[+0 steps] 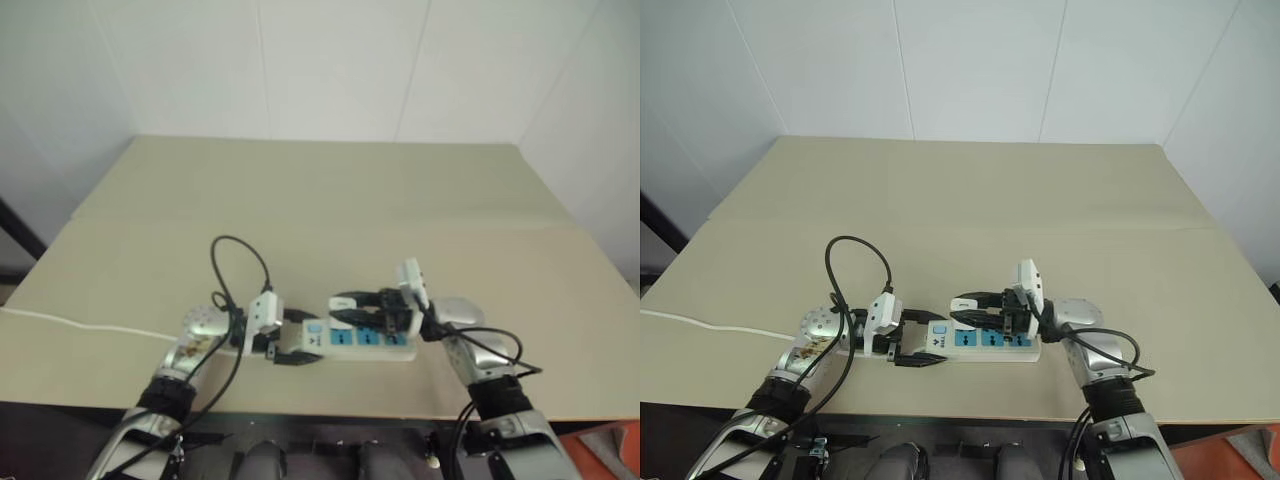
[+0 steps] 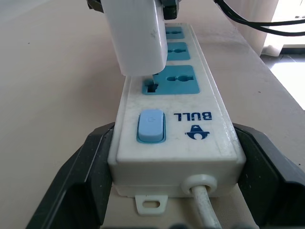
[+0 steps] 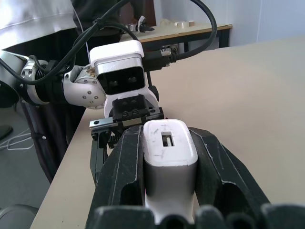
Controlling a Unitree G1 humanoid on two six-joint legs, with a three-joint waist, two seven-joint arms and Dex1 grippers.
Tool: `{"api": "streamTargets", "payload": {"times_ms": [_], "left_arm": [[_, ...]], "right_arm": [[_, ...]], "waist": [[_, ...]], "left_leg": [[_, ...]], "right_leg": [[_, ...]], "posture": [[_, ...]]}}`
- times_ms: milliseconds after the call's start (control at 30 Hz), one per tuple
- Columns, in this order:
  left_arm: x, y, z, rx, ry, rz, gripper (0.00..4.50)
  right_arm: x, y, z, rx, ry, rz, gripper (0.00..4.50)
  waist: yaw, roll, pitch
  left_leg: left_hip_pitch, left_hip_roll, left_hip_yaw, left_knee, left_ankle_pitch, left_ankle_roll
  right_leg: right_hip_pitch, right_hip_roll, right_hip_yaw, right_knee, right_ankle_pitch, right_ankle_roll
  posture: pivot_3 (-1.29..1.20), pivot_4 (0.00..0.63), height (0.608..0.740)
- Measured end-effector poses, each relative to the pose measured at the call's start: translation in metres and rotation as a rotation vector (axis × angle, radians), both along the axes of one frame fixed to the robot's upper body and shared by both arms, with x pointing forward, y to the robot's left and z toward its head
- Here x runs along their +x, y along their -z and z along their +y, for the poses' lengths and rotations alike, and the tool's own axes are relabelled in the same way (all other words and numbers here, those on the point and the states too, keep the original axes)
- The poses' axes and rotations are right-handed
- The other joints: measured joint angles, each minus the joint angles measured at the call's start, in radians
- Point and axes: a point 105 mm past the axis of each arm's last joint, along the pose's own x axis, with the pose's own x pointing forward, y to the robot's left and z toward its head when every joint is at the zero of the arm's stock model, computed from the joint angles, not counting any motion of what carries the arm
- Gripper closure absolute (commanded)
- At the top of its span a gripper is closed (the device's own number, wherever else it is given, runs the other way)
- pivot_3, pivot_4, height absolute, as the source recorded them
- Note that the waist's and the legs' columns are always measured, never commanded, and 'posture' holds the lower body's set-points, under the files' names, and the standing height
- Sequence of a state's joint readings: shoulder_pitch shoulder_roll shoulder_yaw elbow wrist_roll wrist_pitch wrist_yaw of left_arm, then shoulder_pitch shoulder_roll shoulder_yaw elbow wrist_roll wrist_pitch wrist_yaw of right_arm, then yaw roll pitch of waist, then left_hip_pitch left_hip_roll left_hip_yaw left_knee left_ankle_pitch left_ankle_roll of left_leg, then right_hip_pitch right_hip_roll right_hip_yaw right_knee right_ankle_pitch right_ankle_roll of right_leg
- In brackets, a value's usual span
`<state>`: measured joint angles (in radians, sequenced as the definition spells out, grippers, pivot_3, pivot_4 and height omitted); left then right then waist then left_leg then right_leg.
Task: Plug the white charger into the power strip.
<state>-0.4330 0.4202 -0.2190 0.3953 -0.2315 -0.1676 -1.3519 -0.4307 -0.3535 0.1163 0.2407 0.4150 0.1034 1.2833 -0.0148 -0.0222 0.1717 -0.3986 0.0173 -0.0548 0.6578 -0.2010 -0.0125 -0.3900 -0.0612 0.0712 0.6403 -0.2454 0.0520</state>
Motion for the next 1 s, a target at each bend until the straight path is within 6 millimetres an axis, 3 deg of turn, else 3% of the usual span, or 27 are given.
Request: {"api": "streamTargets", "payload": {"times_ms": [433, 800, 1000], "left_arm": [[-0.0004, 0.0003, -0.0001, 0.0, 0.001, 0.001, 1.23], [0.0, 0.0015, 0.0015, 0.006, -0.005, 0.005, 1.23], [0.0002, 0.0034, 0.0038, 0.014, -0.01, 0.013, 1.23]], "right_arm": [[-0.0004, 0.0023, 0.0003, 0.009, 0.012, -0.002, 3.39], [-0.0027, 0.0086, 0.0057, -0.037, -0.02, -0.101, 3.39], [-0.0003, 0.011, 0.0085, -0.059, -0.036, -0.085, 3.39]], "waist": [[0.0, 0.001, 0.0], [-0.004, 0.001, -0.003], [-0.006, -0.001, -0.008]], "left_leg": [[0.0, 0.0, 0.0, -0.001, 0.0, 0.0], [0.003, 0.0, 0.0, -0.002, 0.0, 0.0], [0.009, 0.0, 0.001, -0.008, 0.0, 0.0]], "right_leg": [[-0.001, 0.0, 0.0, -0.001, 0.0, 0.0], [0.002, 0.0, 0.0, -0.001, -0.001, 0.0], [0.004, 0.0, 0.002, -0.001, -0.005, -0.007]], "posture": [[0.0, 0.15, 0.74], [0.0, 0.15, 0.74], [0.0, 0.15, 0.74]]}}
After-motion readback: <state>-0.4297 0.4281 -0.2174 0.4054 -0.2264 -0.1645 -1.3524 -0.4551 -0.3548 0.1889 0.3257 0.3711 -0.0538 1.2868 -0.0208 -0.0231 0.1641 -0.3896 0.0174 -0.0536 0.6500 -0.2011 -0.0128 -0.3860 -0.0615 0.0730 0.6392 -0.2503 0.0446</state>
